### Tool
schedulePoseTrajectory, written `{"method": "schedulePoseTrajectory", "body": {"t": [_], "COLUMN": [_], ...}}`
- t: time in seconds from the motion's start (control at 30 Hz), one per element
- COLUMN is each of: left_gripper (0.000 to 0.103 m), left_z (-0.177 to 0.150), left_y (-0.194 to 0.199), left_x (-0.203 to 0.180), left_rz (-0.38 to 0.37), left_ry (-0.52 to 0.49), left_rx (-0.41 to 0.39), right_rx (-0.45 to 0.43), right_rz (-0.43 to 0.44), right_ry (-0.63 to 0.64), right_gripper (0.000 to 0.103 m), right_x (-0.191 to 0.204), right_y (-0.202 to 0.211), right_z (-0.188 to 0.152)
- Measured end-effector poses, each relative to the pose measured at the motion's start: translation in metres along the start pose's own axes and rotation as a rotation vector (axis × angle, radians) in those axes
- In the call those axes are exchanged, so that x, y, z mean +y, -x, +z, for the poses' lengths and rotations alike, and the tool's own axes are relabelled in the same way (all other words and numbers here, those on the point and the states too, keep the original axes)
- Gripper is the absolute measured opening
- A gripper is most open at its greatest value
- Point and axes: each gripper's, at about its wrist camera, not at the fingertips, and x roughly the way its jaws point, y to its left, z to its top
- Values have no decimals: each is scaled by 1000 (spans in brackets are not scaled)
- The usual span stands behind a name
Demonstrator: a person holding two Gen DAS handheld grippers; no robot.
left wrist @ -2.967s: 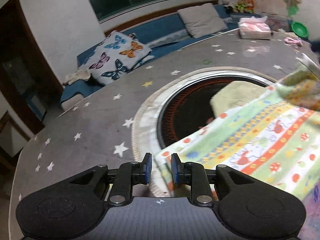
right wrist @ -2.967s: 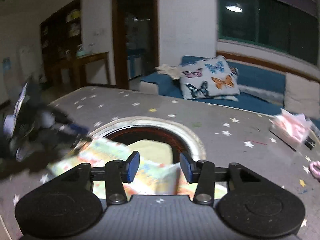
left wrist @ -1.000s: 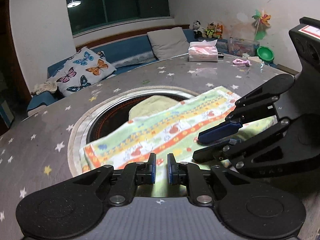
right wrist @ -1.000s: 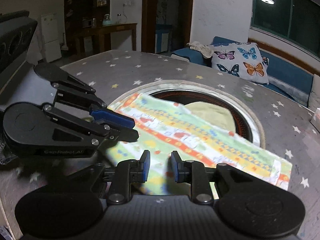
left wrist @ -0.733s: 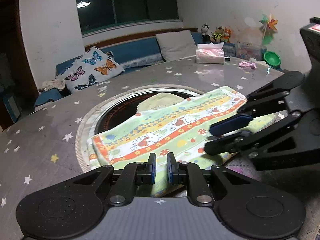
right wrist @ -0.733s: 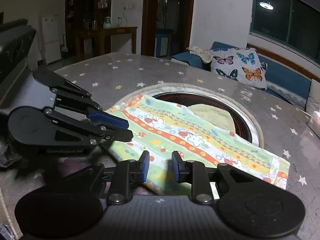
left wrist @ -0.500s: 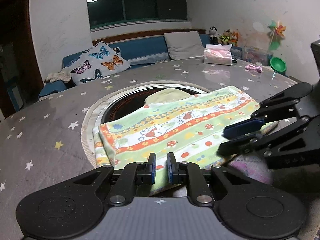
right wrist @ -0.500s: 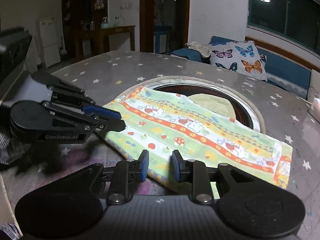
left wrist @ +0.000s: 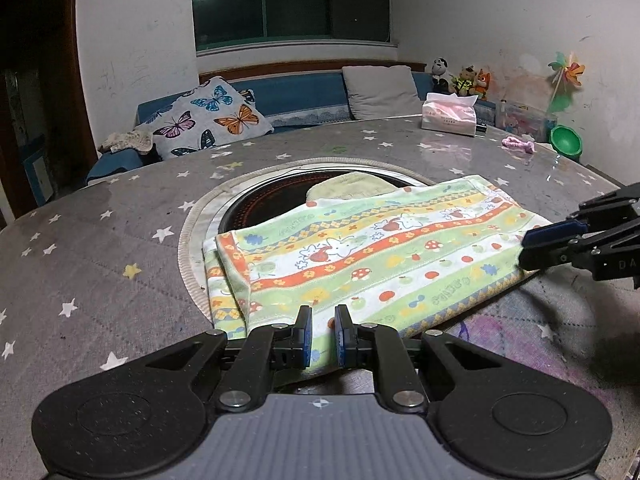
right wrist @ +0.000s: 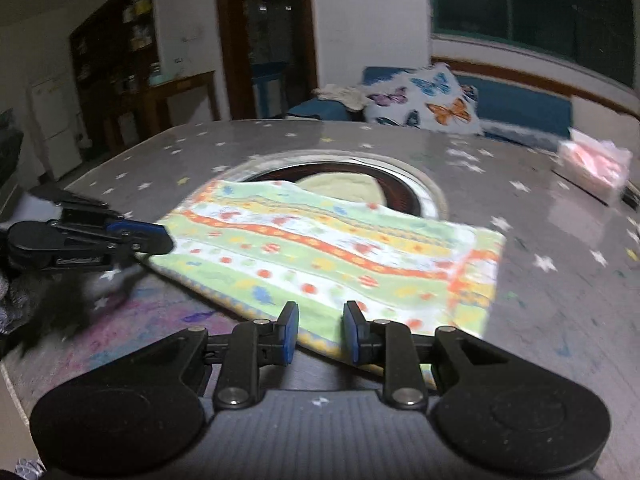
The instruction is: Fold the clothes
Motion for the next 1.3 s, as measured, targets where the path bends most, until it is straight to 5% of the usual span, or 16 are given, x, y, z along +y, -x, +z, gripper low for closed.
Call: {"method": "schedulePoseTrajectory", "body": {"t": [0.77,1.0,1.3], "left_gripper": [15,15,15], "left_z": [16,16,49], "left_y": [-1,-15,-37], "left_x": [11,26,38], "left_rz": [-18,-6,17], "left_ry": [41,69,97], "left_rx": [19,58,48], "right_rx": [-41,11,-7], "right_rz": [-79,-70,-90], "right_ry": [-64,-107,-102], "right_gripper": [24,24,27], "right_x": [-38,-48,-53], "right_y": [-10,-29,-38], "right_z": [25,21,44]}}
